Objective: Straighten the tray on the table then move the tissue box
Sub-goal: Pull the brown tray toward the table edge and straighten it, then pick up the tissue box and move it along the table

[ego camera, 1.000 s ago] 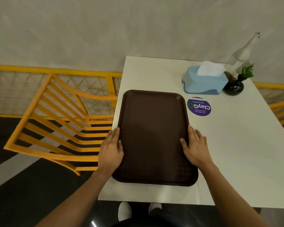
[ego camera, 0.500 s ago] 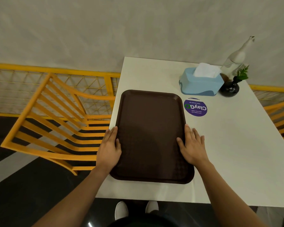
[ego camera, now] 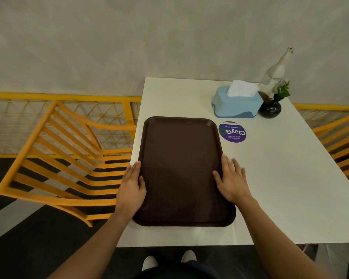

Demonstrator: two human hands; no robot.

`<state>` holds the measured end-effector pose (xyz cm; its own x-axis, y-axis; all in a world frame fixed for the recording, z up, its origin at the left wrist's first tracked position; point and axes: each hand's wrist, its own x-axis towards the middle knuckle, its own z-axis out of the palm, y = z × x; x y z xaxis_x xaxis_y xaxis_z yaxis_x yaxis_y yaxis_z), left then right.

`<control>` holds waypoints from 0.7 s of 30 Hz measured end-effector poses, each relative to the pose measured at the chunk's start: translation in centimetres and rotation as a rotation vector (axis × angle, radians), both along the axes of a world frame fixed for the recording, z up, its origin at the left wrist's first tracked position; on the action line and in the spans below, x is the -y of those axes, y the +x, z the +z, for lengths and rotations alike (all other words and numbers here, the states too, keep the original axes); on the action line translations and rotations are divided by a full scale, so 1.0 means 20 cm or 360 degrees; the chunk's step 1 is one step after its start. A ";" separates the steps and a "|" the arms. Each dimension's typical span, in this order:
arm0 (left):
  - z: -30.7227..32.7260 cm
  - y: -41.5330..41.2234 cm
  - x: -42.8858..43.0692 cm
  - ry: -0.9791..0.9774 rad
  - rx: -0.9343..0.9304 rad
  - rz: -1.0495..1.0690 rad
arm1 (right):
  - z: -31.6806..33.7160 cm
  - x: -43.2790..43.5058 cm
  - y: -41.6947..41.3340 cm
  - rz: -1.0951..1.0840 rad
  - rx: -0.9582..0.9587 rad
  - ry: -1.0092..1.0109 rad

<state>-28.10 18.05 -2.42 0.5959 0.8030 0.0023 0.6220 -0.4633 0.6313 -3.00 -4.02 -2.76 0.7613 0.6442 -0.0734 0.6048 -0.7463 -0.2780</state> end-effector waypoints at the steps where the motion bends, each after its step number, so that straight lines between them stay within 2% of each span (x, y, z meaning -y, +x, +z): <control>1: 0.00 0.00 0.00 -0.0012 0.0008 -0.0005 | 0.00 0.00 0.00 -0.0001 -0.0005 0.0009; 6: 0.02 -0.01 -0.01 -0.0111 0.0087 -0.0027 | 0.03 0.03 -0.01 -0.0098 -0.0029 0.0097; 12: 0.08 -0.03 -0.01 -0.0081 0.0198 -0.0046 | 0.10 0.17 -0.03 -0.0394 -0.0010 0.0659; 21: 0.25 0.39 0.15 -0.0029 0.0341 -0.0312 | 0.14 0.35 0.19 -0.0519 -0.0036 0.0664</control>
<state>-20.33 15.06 2.67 0.7273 0.6736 0.1316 0.3733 -0.5492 0.7477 0.79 -11.00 -0.01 0.9282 0.3521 0.1200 0.3501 -0.7179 -0.6018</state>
